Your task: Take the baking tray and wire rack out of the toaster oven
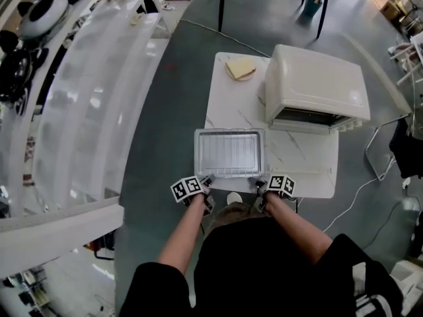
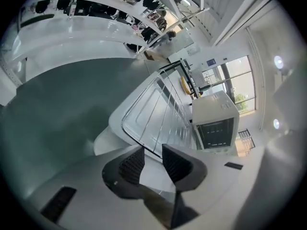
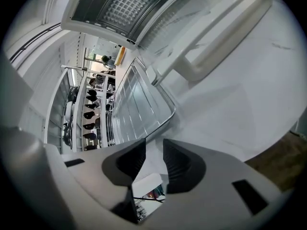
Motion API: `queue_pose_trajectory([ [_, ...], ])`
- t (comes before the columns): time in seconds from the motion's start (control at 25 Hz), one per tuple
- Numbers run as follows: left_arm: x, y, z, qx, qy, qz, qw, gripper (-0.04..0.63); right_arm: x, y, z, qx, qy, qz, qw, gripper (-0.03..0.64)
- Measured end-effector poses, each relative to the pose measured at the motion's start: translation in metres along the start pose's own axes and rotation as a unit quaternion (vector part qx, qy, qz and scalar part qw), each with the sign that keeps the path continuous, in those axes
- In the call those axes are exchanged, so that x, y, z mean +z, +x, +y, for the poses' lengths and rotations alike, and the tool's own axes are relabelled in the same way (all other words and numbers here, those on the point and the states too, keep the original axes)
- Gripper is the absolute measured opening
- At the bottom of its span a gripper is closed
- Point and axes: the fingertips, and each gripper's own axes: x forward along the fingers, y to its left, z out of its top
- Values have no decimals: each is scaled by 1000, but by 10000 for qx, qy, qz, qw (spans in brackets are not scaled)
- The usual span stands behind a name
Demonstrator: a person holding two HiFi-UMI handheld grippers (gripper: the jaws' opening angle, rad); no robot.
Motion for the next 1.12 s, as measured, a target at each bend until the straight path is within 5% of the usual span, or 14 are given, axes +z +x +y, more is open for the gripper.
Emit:
queue_pose_trajectory([
  [0.28, -21, -2, 1, 241, 670, 477, 9963, 173, -6, 1, -2, 162, 207, 51, 9996, 127],
  [0.56, -17, -15, 21, 447, 640, 234, 9967, 173, -15, 3, 0, 321, 49, 155, 9994, 127],
  [0.88, -14, -61, -31, -437, 645, -729, 9943, 173, -10, -63, 58, 432, -1750, -294, 9832, 127],
  [1.12, -26, -113, -98, -732, 1760, -1856, 9640, 67, 27, -181, 104, 365, -3036, -1612, 9384, 46],
])
